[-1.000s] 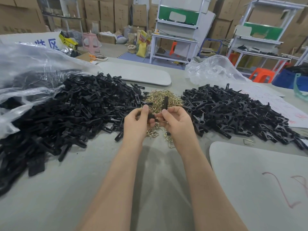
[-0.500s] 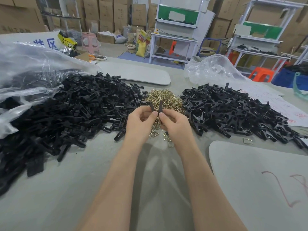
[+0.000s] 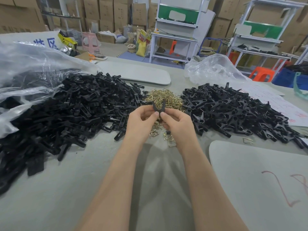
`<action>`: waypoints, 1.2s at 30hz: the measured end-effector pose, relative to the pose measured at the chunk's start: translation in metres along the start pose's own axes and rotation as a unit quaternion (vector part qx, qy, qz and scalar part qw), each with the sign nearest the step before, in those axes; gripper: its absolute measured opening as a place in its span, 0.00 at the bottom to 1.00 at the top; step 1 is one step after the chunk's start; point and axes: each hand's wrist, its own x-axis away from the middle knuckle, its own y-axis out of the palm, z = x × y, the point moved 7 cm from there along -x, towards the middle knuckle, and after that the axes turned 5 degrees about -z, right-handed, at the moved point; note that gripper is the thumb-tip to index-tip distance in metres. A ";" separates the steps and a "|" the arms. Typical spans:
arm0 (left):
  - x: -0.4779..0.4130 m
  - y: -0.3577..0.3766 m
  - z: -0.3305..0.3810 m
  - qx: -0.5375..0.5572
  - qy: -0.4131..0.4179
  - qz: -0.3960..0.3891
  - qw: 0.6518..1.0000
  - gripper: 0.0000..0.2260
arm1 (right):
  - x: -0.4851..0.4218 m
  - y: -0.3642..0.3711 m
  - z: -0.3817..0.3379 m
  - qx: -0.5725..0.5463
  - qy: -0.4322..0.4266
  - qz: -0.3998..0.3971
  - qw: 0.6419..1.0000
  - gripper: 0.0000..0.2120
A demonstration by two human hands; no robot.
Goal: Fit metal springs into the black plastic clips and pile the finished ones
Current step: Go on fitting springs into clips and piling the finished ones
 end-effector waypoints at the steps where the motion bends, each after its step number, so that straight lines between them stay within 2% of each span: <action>1: 0.000 0.000 0.000 0.001 0.002 -0.003 1.000 0.08 | 0.000 -0.001 0.001 -0.010 0.004 0.000 1.000 0.07; 6: 0.000 0.001 0.000 0.029 0.001 -0.011 1.000 0.07 | 0.000 -0.001 0.007 -0.113 0.050 -0.018 0.992 0.04; 13: 0.000 -0.002 -0.005 0.053 -0.022 0.016 0.998 0.06 | 0.002 0.000 0.005 -0.133 0.042 -0.017 0.990 0.04; 19: -0.001 0.000 -0.004 -0.016 -0.011 0.007 1.000 0.02 | 0.003 0.001 -0.007 0.081 -0.057 0.034 0.994 0.08; 21: -0.002 -0.005 -0.005 -0.011 -0.014 0.024 1.000 0.04 | 0.004 0.009 -0.007 0.101 -0.056 0.006 0.993 0.09; 24: -0.002 -0.015 -0.009 0.050 -0.040 0.059 0.996 0.04 | 0.003 0.012 -0.007 0.067 -0.036 -0.062 0.995 0.08; 26: -0.002 -0.024 -0.011 0.086 -0.055 0.106 0.989 0.02 | 0.000 -0.010 -0.004 0.117 -0.018 0.001 0.993 0.07; 28: -0.002 -0.031 -0.016 0.119 -0.069 0.147 0.979 0.02 | 0.000 -0.038 0.001 0.241 0.017 0.100 0.965 0.05; 29: -0.001 -0.032 -0.017 0.139 -0.074 0.158 0.975 0.02 | 0.001 -0.046 0.004 0.291 0.039 0.121 0.948 0.05; 33: -0.001 -0.032 -0.016 0.211 -0.079 0.165 0.960 0.09 | 0.000 -0.031 0.028 0.390 0.121 0.042 0.912 0.19; 36: 0.002 -0.034 -0.016 0.270 -0.088 0.176 0.943 0.05 | 0.000 -0.022 0.030 0.436 0.125 0.047 0.890 0.17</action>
